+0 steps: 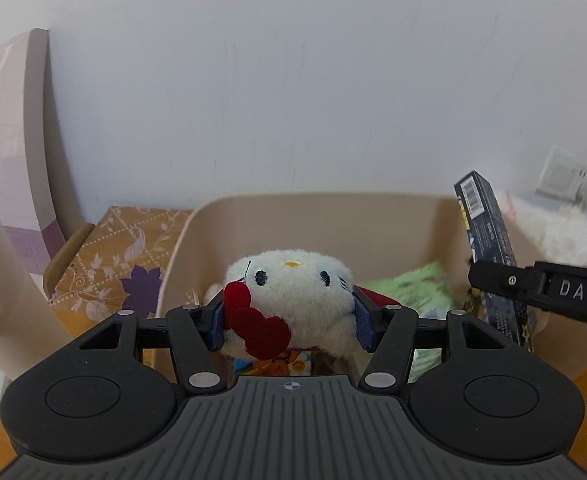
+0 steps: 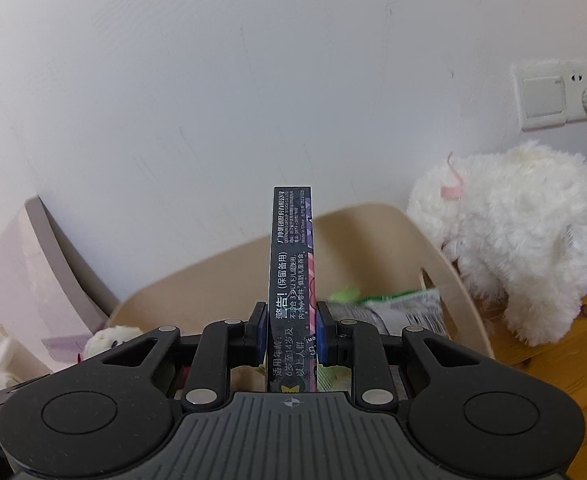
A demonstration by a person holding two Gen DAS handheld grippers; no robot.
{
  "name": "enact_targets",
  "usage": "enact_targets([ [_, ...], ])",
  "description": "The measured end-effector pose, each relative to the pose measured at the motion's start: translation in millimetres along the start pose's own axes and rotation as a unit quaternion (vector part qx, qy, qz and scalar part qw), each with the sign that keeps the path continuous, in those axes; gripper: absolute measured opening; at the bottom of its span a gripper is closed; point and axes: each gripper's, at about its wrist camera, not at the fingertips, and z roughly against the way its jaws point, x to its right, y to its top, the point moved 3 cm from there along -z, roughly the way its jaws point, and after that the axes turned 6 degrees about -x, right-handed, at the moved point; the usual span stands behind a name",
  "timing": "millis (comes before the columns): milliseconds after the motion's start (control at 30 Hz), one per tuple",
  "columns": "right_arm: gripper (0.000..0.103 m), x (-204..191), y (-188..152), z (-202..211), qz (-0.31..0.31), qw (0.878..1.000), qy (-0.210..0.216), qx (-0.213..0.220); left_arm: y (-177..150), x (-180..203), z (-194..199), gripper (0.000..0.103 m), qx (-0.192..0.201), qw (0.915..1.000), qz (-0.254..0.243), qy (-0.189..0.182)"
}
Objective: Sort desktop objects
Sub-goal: 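Carry the plush and dark box into the basket and release both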
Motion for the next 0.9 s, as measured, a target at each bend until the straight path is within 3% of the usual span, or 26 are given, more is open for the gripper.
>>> enact_targets([
  [133, 0.023, -3.7, -5.6, -9.8, 0.028, 0.999, -0.021, -0.014, -9.6, 6.0, -6.2, 0.063, -0.008, 0.9997, -0.021, 0.008],
  [233, 0.045, -6.1, -7.6, -12.2, 0.044, 0.998, -0.030, -0.023, -12.1, 10.9, -0.7, 0.074, -0.001, 0.9994, -0.035, -0.006],
  [300, 0.066, -5.9, -12.5, -5.1, 0.051, 0.998, -0.029, -0.016, -13.2, 11.9, 3.9, 0.082, 0.009, 0.9992, -0.040, 0.000],
  [433, 0.080, -10.3, -18.2, 11.2, 0.062, 0.997, -0.036, 0.005, -15.5, 8.0, 14.5, 0.085, 0.026, 0.9987, -0.042, 0.017],
  [567, 0.101, -13.5, -20.7, 32.6, 0.071, 0.996, -0.045, 0.032, -21.1, 3.2, 28.1, 0.085, 0.029, 0.9984, -0.043, 0.022],
  [900, 0.103, -17.5, -35.3, 96.2, 0.057, 0.996, -0.028, 0.059, -36.8, -8.7, 79.0, 0.085, 0.044, 0.9983, -0.035, 0.013],
])
